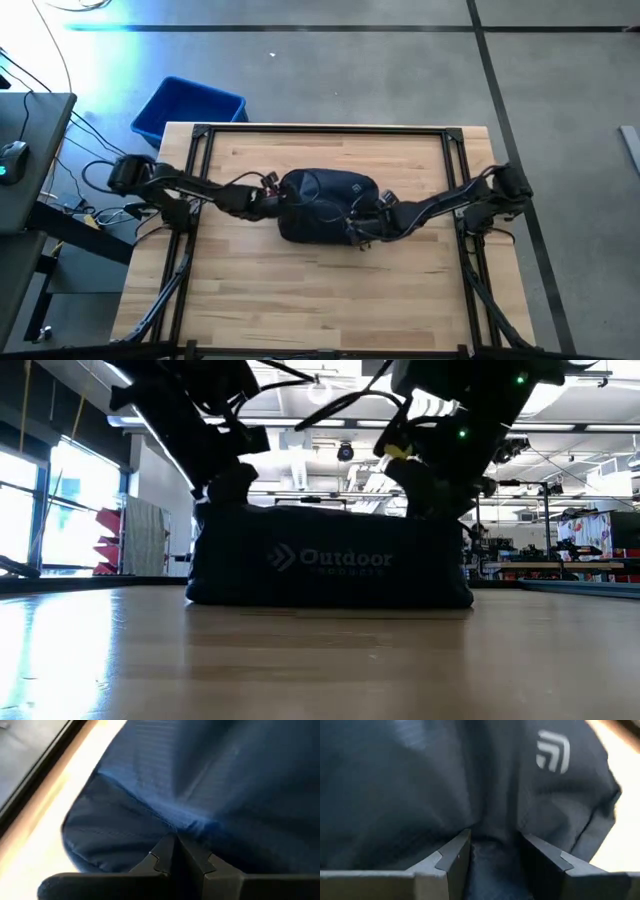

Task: Unpack backpack
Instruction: Move the black backpack to the center of the table, then return to Home Position

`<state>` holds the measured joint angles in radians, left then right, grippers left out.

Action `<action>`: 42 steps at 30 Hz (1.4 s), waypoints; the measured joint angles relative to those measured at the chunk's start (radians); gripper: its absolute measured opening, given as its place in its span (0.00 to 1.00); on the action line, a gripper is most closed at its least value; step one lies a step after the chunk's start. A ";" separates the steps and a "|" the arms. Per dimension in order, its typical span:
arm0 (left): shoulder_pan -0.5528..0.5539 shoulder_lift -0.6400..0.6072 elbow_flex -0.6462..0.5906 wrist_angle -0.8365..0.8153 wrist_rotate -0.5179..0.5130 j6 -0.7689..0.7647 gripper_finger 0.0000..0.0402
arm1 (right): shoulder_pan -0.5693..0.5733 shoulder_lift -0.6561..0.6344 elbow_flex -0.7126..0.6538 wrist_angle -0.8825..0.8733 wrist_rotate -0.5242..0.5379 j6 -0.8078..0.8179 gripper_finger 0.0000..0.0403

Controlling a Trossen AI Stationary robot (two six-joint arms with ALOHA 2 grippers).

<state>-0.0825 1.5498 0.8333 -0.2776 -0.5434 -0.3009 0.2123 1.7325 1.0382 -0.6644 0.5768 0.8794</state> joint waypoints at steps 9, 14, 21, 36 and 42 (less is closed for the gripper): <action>-0.140 0.026 0.019 0.103 0.044 -0.011 0.01 | 0.118 0.010 0.110 -0.239 -0.045 0.135 0.39; -0.175 0.026 0.034 0.078 0.012 -0.011 0.01 | 0.153 0.011 0.157 -0.261 -0.005 0.138 0.39; -0.144 0.026 0.034 -0.054 -0.128 -0.011 0.01 | 0.154 0.011 0.164 -0.252 -0.003 0.160 0.39; -0.261 -0.038 0.198 -0.256 -0.081 -0.065 0.01 | 0.240 -0.018 0.333 -0.504 0.031 0.050 0.39; -0.338 -0.240 0.308 -0.395 -0.056 -0.091 0.01 | 0.346 -0.185 0.375 -0.711 0.149 0.059 0.34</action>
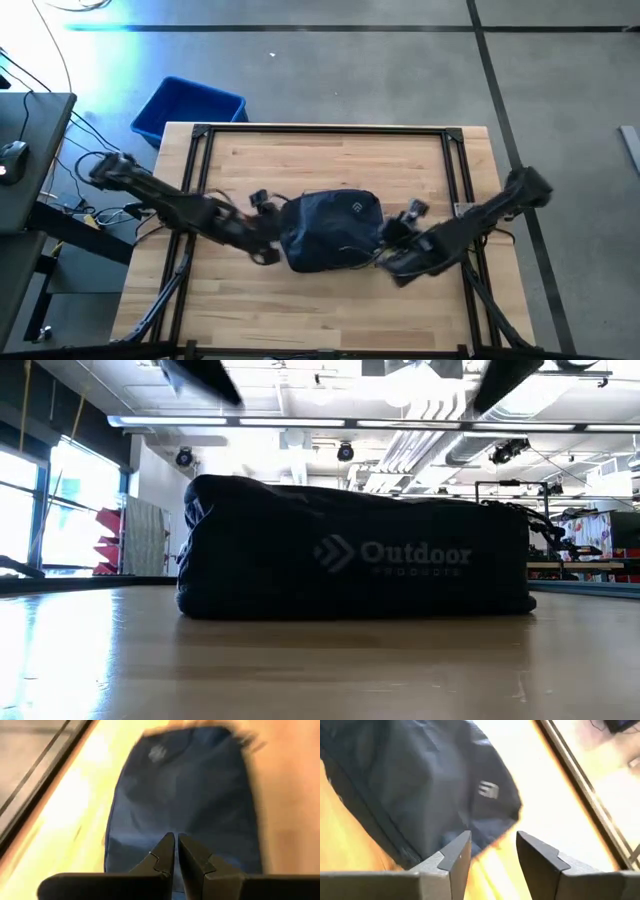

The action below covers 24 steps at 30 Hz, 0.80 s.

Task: Unpack backpack
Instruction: Return to Home Position

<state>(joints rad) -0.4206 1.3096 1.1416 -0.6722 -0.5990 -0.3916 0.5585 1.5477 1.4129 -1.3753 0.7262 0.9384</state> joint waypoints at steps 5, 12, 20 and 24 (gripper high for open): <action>0.018 -0.297 -0.032 -0.078 0.022 -0.035 0.00 | 0.006 -0.285 -0.126 -0.040 0.020 0.117 0.29; 0.059 -0.725 -0.260 -0.072 0.042 -0.178 0.00 | -0.082 -0.756 -0.571 0.446 -0.008 0.075 0.23; 0.069 -1.043 -0.538 0.270 0.150 -0.090 0.00 | -0.355 -1.082 -1.040 1.408 -0.469 -0.481 0.17; 0.069 -1.142 -0.649 0.355 0.186 -0.053 0.00 | -0.499 -1.138 -1.130 1.530 -0.671 -0.530 0.13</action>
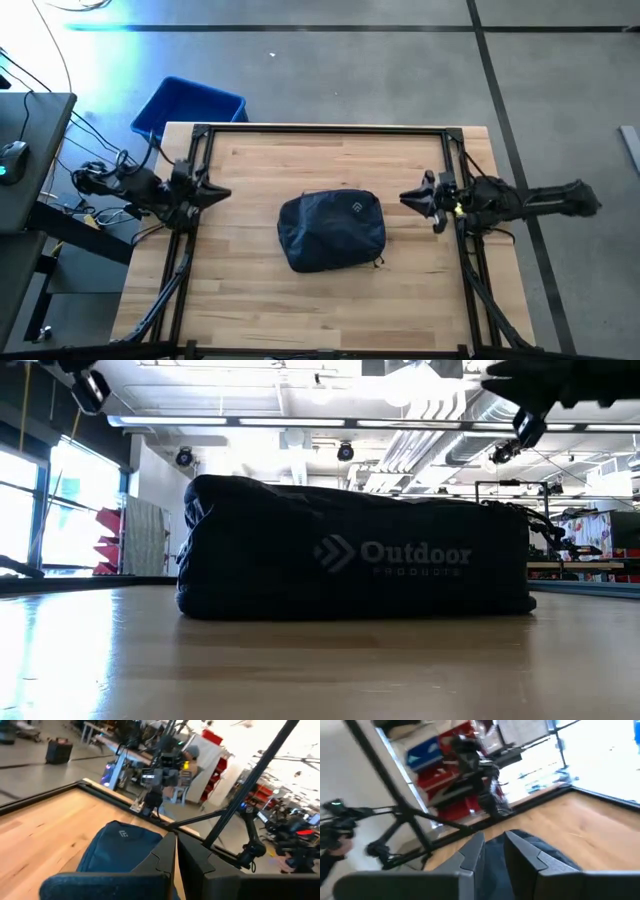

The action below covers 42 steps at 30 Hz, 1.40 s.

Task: Unpack backpack
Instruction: Return to Home Position

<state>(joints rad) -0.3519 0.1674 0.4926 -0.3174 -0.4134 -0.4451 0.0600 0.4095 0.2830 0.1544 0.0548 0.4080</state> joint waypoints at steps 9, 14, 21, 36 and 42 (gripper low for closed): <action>0.002 -0.160 -0.253 0.248 0.084 0.128 0.00 | -0.067 -0.009 -0.209 0.286 -0.164 -0.031 0.03; 0.017 -0.163 -0.330 0.302 0.113 0.182 0.00 | -0.060 -0.014 -0.273 0.335 -0.163 -0.017 0.02; 0.021 -0.159 -0.422 0.280 0.041 0.223 0.00 | -0.061 -0.011 -0.272 0.146 0.016 0.083 0.02; 0.021 -0.122 -0.437 0.241 0.037 0.177 0.00 | -0.060 -0.016 -0.273 -0.026 0.008 0.396 0.02; 0.025 -0.165 -0.480 0.371 0.037 0.176 0.00 | -0.059 -0.098 -0.273 -0.083 0.008 0.396 0.02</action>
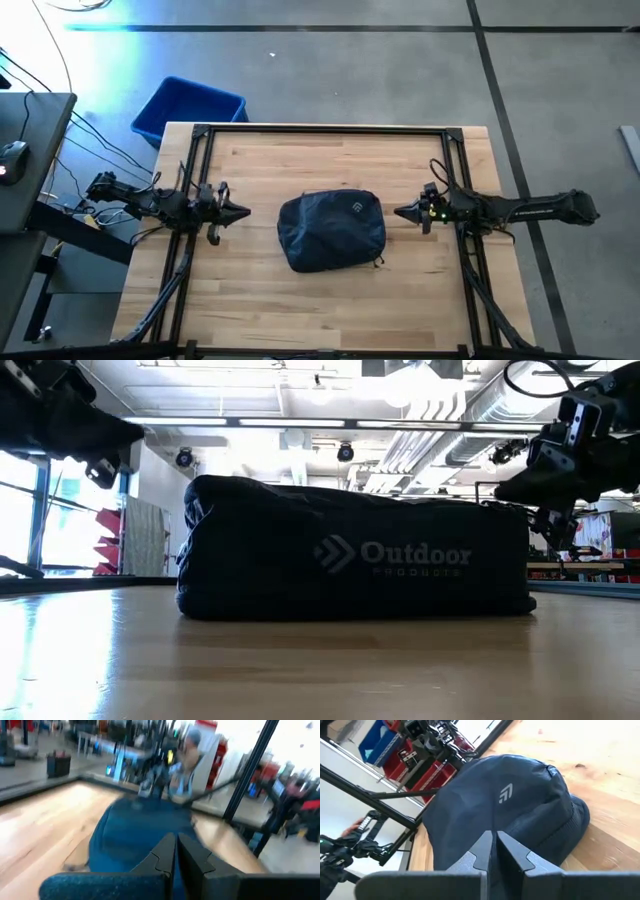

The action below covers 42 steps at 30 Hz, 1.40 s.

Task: Unpack backpack
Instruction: Return to Home Position

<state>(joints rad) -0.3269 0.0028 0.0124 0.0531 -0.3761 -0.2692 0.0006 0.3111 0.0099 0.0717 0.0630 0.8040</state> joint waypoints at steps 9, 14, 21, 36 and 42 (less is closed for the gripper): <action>0.000 0.000 0.000 0.015 -0.004 0.002 0.00 | 0.000 -0.310 -0.001 -0.034 -0.012 0.000 0.02; 0.000 0.000 0.000 0.014 -0.003 0.002 0.00 | 0.010 -0.310 -0.001 0.058 -0.011 0.000 0.02; 0.000 0.000 0.000 0.010 -0.001 0.002 0.00 | 0.013 -0.299 -0.001 0.035 -0.011 0.000 0.02; -0.001 0.010 0.000 0.005 0.003 0.001 0.00 | 0.013 -0.291 0.000 -0.026 0.147 -1.148 0.02; -0.001 0.010 0.000 0.005 -0.018 0.159 0.00 | 0.013 -0.290 0.000 -0.024 0.145 -1.082 0.02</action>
<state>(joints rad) -0.3275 0.0128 0.0128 0.0578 -0.3943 -0.1105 0.0132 0.0207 0.0101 0.0476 0.2079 -0.2785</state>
